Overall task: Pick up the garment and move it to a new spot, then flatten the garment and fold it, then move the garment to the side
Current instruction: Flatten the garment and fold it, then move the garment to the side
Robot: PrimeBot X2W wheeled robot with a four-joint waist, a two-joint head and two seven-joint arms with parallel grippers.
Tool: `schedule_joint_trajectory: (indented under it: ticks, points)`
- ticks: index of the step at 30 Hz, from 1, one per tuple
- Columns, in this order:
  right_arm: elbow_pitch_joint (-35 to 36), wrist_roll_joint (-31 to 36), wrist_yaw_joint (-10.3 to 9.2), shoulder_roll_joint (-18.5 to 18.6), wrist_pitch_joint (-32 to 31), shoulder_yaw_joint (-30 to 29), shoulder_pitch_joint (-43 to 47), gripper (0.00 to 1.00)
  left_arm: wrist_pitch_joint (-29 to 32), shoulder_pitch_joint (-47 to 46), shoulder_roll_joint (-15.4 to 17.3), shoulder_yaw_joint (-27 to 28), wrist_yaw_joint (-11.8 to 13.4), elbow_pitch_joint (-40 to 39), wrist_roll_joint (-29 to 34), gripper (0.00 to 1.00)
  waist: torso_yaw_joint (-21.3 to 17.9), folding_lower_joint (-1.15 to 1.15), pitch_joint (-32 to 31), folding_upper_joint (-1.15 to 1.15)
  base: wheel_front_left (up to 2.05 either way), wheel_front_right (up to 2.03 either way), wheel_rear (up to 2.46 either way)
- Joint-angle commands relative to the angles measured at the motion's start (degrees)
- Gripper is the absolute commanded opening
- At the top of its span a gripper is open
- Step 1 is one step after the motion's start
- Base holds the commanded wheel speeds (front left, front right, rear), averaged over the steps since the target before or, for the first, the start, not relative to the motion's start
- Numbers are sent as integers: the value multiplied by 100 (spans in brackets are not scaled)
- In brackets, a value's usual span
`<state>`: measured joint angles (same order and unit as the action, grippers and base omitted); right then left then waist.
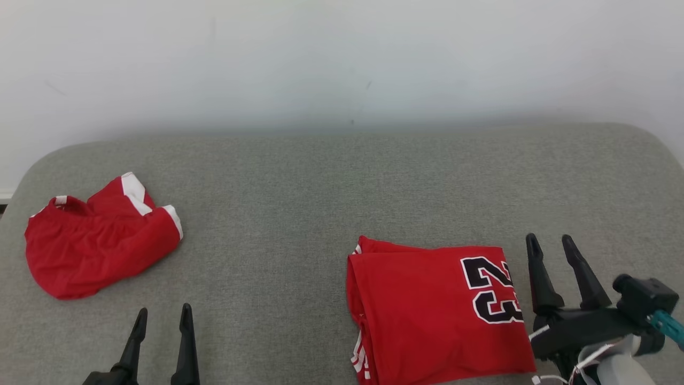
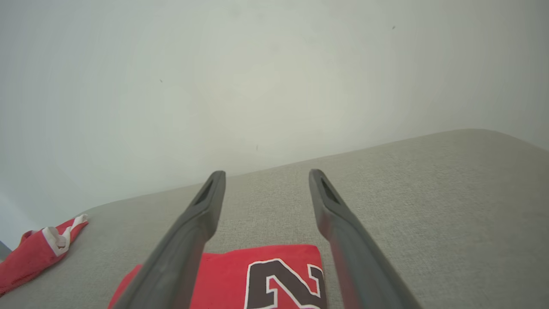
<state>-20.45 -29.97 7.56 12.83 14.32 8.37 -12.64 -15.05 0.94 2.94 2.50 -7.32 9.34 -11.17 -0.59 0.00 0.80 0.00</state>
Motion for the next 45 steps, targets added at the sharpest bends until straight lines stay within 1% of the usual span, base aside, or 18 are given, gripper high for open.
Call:
schedule_joint_trajectory:
  ticks: [1, 5, 10, 15, 18, 28, 36, 45]
  points:
    - [43, 65, -16, -11, 34, -44, 116, 100, -18, 61, -8, 31, 11, -27, -3, 100, -59, 0, -45, 0, 0, 0, 0]
    - [332, 313, -16, -94, 63, -263, 433, 100, -18, 78, -8, 58, 7, -54, 48, 100, -143, 0, -87, 0, 0, 0, 0]
    - [651, 583, -16, -191, 77, -385, 771, 100, -18, 116, -9, 98, 9, -134, 162, 100, -223, 0, -149, 0, 0, 0, 0]
    - [892, 784, -16, -301, 87, -525, 1087, 100, -18, 195, -8, 133, 57, -231, 293, 100, -239, 0, -227, 0, 0, 0, 0]
    - [1033, 914, -16, -356, 88, -616, 1286, 100, -18, 292, -9, 88, 40, -271, 388, 100, -219, 0, -276, 0, 0, 0, 0]
    - [1272, 1263, -17, -346, 90, -598, 1527, 100, -18, 484, 54, -73, -5, -295, 466, 100, -125, 0, -353, 0, 0, 0, 0]
    - [1260, 1356, -17, -467, 91, -603, 1588, 100, -18, 451, 87, -114, -16, -211, 511, 100, -71, 0, -357, 0, 0, 0, 0]
    - [1250, 1401, -17, -507, 55, -593, 1604, 100, -18, 407, 128, -118, -6, -170, 559, 100, -81, 0, -355, 0, 0, 0, 0]
